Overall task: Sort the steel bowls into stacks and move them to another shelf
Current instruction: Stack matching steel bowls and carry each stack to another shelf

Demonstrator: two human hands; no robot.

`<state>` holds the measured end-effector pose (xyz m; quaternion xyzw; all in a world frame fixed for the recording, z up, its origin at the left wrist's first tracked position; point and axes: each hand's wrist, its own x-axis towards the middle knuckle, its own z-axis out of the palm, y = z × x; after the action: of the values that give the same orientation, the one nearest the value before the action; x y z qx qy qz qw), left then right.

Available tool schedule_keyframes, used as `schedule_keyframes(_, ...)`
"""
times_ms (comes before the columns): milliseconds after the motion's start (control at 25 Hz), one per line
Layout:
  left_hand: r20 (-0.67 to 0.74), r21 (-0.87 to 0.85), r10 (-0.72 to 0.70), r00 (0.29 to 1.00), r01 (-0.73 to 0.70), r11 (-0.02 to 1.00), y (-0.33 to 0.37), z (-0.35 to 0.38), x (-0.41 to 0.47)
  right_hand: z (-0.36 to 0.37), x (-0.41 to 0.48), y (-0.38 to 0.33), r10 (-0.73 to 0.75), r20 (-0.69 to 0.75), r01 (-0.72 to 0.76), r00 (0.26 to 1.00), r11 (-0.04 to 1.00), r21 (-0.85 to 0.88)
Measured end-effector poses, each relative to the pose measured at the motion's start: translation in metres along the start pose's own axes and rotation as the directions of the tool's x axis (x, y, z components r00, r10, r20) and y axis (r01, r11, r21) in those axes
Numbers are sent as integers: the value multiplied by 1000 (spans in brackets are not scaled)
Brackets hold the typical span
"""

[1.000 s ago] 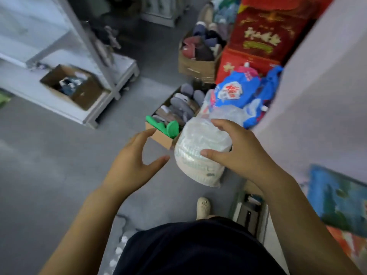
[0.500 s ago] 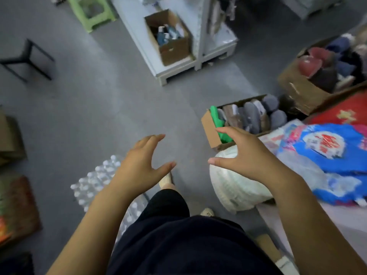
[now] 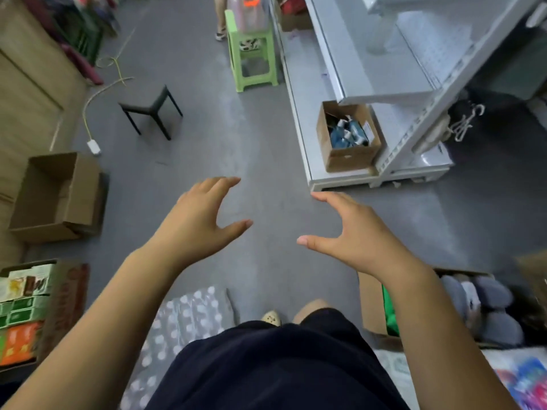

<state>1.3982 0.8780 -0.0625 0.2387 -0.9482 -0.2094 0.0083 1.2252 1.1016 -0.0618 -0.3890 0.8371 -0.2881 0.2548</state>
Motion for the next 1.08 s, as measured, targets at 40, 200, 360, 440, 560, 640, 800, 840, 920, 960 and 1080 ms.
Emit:
schedule_keyframes(40, -6, -12, -17, 1000, 17, 1000, -4, -3, 14, -4, 19, -1, -5, 23, 5, 1000, 1000, 3)
schedule_keyframes(200, -24, -64, -85, 996, 83, 994, -12, -3, 76, -33, 108, 3, -49, 30, 50, 998, 999, -20)
schedule_keyframes(360, -59, -94, -148, 987, 142, 985, -19, -10, 163, -73, 208, 13, -99, 57, 102, 993, 993, -57)
schedule_keyframes(440, -98, -108, -176, 980, 165, 980, -19, -22, 212, -99, 257, 15, -127, 103, 135, 987, 988, -75)
schedule_keyframes(560, -166, -106, -207, 964, 191, 976, -18, -38, 281, -146, 333, 20, -181, 145, 197, 973, 975, -102)
schedule_keyframes(640, -160, -114, -227, 961, 211, 971, -19, -43, 313, -169, 377, 21, -208, 135, 227, 969, 963, -148)
schedule_keyframes(800, -66, -187, -285, 956, 269, 945, -34, -48, 360, -185, 446, 19, -219, 175, 239, 960, 966, -104)
schedule_keyframes(840, -64, -182, -285, 956, 270, 946, -40, -50, 376, -184, 461, 19, -223, 197, 245, 955, 964, -101)
schedule_keyframes(920, -64, -174, -266, 962, 251, 952, -53, -58, 415, -181, 494, 21, -208, 215, 235, 954, 966, -106)
schedule_keyframes(960, -63, -173, -245, 967, 232, 957, -61, -63, 436, -182, 511, 21, -192, 208, 215, 959, 972, -95)
schedule_keyframes(1080, -46, -160, -140, 989, 131, 978, -87, -88, 509, -193, 561, 14, -150, 126, 159, 981, 986, -60)
